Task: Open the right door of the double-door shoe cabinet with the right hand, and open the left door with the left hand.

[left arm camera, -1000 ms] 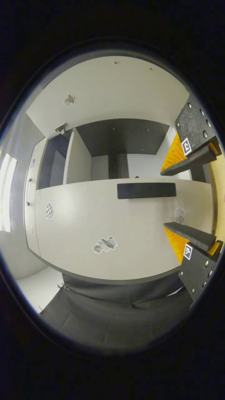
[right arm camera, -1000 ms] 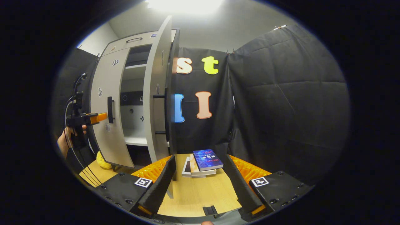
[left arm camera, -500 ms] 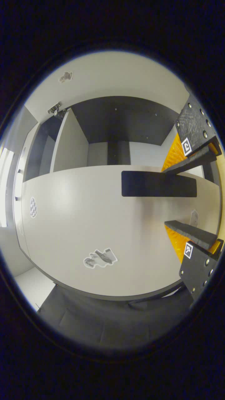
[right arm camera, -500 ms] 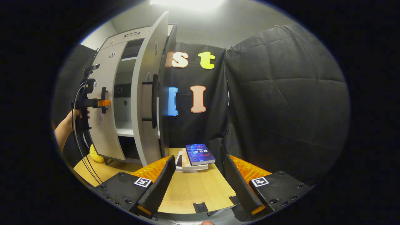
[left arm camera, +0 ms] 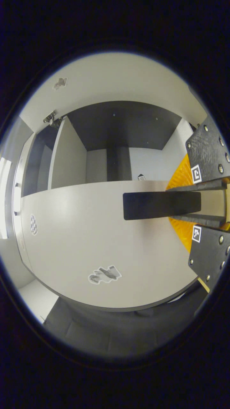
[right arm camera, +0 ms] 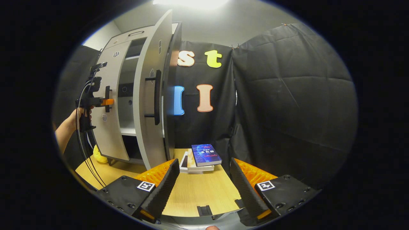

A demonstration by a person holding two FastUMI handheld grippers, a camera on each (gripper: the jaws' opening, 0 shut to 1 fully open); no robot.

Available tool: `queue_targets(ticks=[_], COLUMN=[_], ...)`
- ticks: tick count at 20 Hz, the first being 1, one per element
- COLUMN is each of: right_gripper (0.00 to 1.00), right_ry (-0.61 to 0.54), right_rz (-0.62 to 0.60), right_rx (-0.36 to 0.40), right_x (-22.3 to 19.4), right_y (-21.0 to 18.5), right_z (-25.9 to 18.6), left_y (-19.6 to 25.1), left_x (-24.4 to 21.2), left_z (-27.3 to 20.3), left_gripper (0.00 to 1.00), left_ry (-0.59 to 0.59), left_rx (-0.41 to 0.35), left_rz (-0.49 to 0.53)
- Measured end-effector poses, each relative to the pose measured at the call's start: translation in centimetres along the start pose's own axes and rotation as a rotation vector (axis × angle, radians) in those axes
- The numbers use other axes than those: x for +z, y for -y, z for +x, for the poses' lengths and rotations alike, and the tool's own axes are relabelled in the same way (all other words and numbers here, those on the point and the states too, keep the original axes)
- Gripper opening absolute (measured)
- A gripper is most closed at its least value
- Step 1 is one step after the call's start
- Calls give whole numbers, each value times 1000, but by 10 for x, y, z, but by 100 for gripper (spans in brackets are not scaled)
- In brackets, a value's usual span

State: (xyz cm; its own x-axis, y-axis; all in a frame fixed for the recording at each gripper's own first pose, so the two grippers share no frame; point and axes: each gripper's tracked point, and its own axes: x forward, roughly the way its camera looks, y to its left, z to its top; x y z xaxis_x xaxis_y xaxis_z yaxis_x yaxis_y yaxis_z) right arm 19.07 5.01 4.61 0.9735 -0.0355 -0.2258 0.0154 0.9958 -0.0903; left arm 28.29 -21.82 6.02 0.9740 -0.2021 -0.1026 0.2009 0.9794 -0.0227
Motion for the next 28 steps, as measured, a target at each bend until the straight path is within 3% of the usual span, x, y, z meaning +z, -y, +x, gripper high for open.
queue_targets(ticks=[7, 20, 21, 28], right_gripper=[100, 100, 96, 99], right_ry=[0, 2, 1, -8], right_rz=[15, -39, -32, -25], right_rx=[57, 140, 147, 181], right_x=[0, 5, 5, 5], right_y=[-9, -41, -47, -98], right_z=[3, -5, -7, -21], left_y=[-4, -26, -29, -51], left_x=[2, 5, 4, 0], left_z=[-17, -74, -78, -95], left_gripper=[16, 16, 16, 16], left_ry=[26, 31, 27, 22], left_rx=[-6, -54, -65, -121], left_rz=[-79, -112, -115, -109])
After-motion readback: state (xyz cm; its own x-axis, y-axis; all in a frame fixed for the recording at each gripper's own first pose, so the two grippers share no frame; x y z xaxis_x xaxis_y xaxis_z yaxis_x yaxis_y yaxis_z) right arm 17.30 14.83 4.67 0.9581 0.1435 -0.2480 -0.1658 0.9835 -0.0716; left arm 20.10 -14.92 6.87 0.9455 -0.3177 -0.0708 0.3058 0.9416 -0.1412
